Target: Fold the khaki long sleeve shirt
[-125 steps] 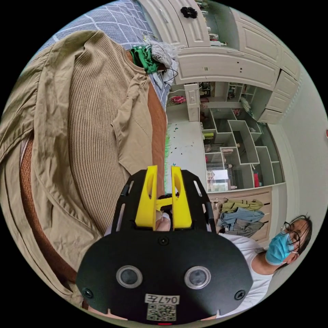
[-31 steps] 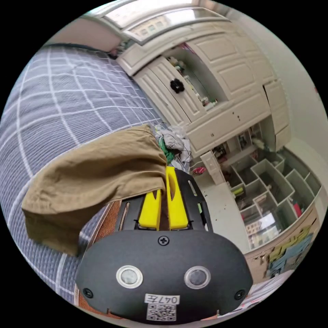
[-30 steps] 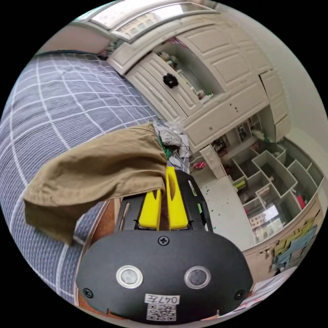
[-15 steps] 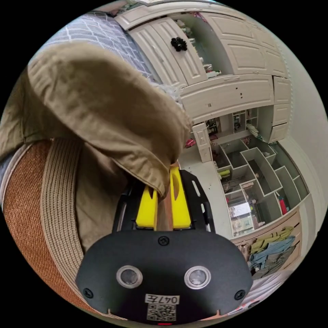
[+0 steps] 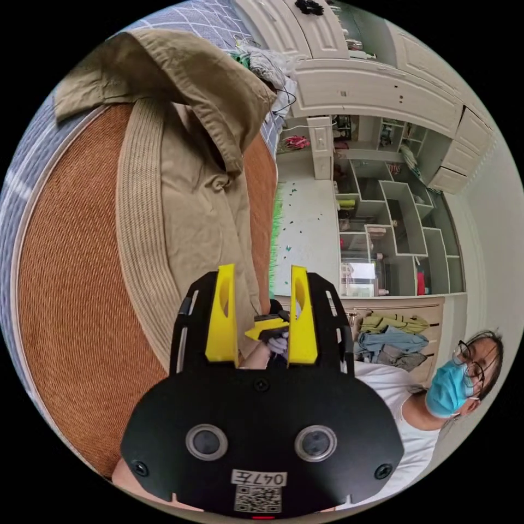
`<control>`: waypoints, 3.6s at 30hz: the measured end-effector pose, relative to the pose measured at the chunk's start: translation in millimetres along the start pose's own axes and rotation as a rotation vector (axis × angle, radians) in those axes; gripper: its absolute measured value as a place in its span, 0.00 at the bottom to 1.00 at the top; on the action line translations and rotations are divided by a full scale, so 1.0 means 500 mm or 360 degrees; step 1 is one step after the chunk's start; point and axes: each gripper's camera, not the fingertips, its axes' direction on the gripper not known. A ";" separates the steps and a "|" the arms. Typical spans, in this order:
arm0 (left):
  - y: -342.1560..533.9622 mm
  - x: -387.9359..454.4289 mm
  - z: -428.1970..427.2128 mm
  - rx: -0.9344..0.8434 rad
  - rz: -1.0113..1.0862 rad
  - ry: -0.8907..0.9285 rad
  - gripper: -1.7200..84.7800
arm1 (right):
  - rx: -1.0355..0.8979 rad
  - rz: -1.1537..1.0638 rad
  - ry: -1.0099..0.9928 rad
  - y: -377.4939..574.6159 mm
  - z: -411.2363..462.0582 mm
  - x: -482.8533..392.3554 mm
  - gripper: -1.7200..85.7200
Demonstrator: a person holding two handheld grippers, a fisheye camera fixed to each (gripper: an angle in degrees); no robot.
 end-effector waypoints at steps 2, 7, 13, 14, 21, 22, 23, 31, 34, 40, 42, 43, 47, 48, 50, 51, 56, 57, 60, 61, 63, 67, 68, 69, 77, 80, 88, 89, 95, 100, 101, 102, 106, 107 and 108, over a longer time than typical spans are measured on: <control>0.032 -0.001 -0.024 0.0048 0.0012 -0.0094 0.18 | 0.0031 0.0063 -0.0131 -0.016 -0.007 -0.011 0.01; 0.013 -0.028 -0.032 0.0055 -0.0015 -0.0225 0.18 | 0.0132 0.0322 -0.0392 -0.019 0.010 0.004 0.01; 0.043 -0.062 0.026 -0.0152 -0.0014 -0.0379 0.17 | 0.0130 0.0410 -0.0100 -0.071 0.043 0.006 0.01; 0.051 -0.063 0.025 -0.0167 -0.0002 -0.0393 0.17 | 0.0067 0.0354 -0.0019 -0.099 0.054 -0.024 0.01; 0.064 -0.081 -0.057 -0.0006 0.0038 -0.0262 0.17 | 0.0117 -0.0022 0.0551 -0.258 -0.029 -0.269 0.07; 0.068 -0.099 -0.090 0.0095 0.0005 -0.0154 0.17 | 0.0197 -0.0159 0.0653 -0.306 -0.048 -0.343 0.07; 0.075 -0.118 -0.132 0.0226 -0.0031 -0.0048 0.17 | 0.0242 -0.0310 0.0710 -0.365 -0.048 -0.415 0.08; 0.219 -0.222 -0.421 0.0991 -0.0267 -0.0192 0.17 | 0.0134 -0.1243 0.1027 -0.848 0.307 -0.759 0.11; 0.252 -0.289 -0.456 0.1029 -0.0350 -0.0010 0.16 | -0.0061 -0.1481 0.1289 -1.053 0.494 -0.852 0.13; 0.229 -0.317 -0.471 0.0987 -0.0276 0.0046 0.16 | -0.0791 -0.1471 0.1725 -1.375 0.831 -0.852 0.09; 0.221 -0.328 -0.468 0.0942 -0.0265 0.0067 0.16 | -0.0994 -0.1392 0.1813 -1.422 0.885 -0.814 0.04; 0.219 -0.338 -0.465 0.0910 -0.0268 0.0096 0.15 | -0.1082 -0.1396 0.1836 -1.439 0.894 -0.802 0.02; 0.227 -0.365 -0.456 0.0868 -0.0301 0.0215 0.14 | -0.0539 -0.1505 0.1769 -1.452 0.679 -0.898 0.01; 0.227 -0.365 -0.453 0.0863 -0.0300 0.0223 0.14 | -0.0415 -0.1529 0.1678 -1.440 0.618 -0.922 0.01; 0.218 -0.360 -0.434 0.0809 -0.0281 0.0249 0.13 | -0.0069 -0.1836 0.1090 -1.325 0.369 -1.004 0.01; 0.214 -0.358 -0.426 0.0791 -0.0275 0.0259 0.13 | -0.0048 -0.1930 0.0942 -1.287 0.318 -1.014 0.01; 0.177 -0.328 -0.341 0.0620 -0.0201 0.0411 0.13 | -0.0508 -0.2112 0.0399 -1.034 0.176 -0.940 0.03; 0.173 -0.323 -0.329 0.0596 -0.0194 0.0414 0.14 | -0.0569 -0.2080 0.0410 -1.018 0.189 -0.918 0.04; 0.162 -0.307 -0.271 0.0494 -0.0184 0.0426 0.16 | -0.0845 -0.1873 0.0531 -0.973 0.270 -0.800 0.07; 0.160 -0.306 -0.248 0.0468 -0.0193 0.0452 0.16 | -0.0882 -0.1795 0.0512 -0.971 0.284 -0.764 0.10; 0.160 -0.307 -0.216 0.0441 -0.0225 0.0503 0.17 | -0.0832 -0.1718 0.0433 -0.978 0.282 -0.728 0.14; 0.154 -0.276 -0.164 0.0388 -0.0240 0.0462 0.18 | -0.0790 -0.1616 0.0432 -1.052 0.265 -0.691 0.13; 0.148 -0.252 -0.148 0.0366 -0.0206 0.0427 0.18 | -0.0734 -0.1590 0.0442 -1.094 0.257 -0.687 0.11; 0.144 -0.236 -0.139 0.0343 -0.0182 0.0405 0.18 | -0.0688 -0.1557 0.0468 -1.120 0.253 -0.684 0.10; 0.110 -0.011 -0.002 -0.0111 0.0288 -0.0138 0.21 | -0.0450 -0.1200 0.1171 -1.583 0.402 -0.592 0.12; 0.103 0.023 0.076 -0.0293 0.0376 -0.0120 0.21 | -0.0703 -0.1185 0.1437 -1.680 0.528 -0.528 0.12; 0.094 0.123 0.267 -0.0644 0.0555 -0.0479 0.14 | -0.1068 -0.1221 0.1676 -1.716 0.603 -0.434 0.02; 0.096 0.131 0.290 -0.0688 0.0563 -0.0487 0.06 | -0.0928 -0.1190 0.1610 -1.720 0.560 -0.441 0.01; 0.110 0.164 0.406 -0.1014 0.0618 -0.0547 0.01 | -0.0286 -0.0778 0.1127 -1.726 0.320 -0.371 0.01; 0.116 0.183 0.418 -0.1104 0.0675 -0.0395 0.01 | -0.0199 -0.0577 0.1083 -1.686 0.272 -0.295 0.05; 0.116 0.179 0.415 -0.1127 0.0668 -0.0419 0.01 | -0.0221 -0.0512 0.1194 -1.672 0.277 -0.284 0.08; 0.114 0.177 0.408 -0.1119 0.0661 -0.0426 0.01 | -0.0223 -0.0478 0.1265 -1.663 0.277 -0.282 0.09; 0.075 0.162 0.237 -0.0622 0.0570 -0.0136 0.01 | 0.0093 -0.0789 0.1180 -1.465 0.209 -0.441 0.06; 0.067 0.139 0.172 -0.0402 0.0478 -0.0062 0.01 | 0.0080 -0.1008 0.1035 -1.358 0.206 -0.515 0.05; 0.066 0.124 0.143 -0.0302 0.0423 -0.0047 0.01 | 0.0039 -0.1117 0.0958 -1.300 0.213 -0.550 0.05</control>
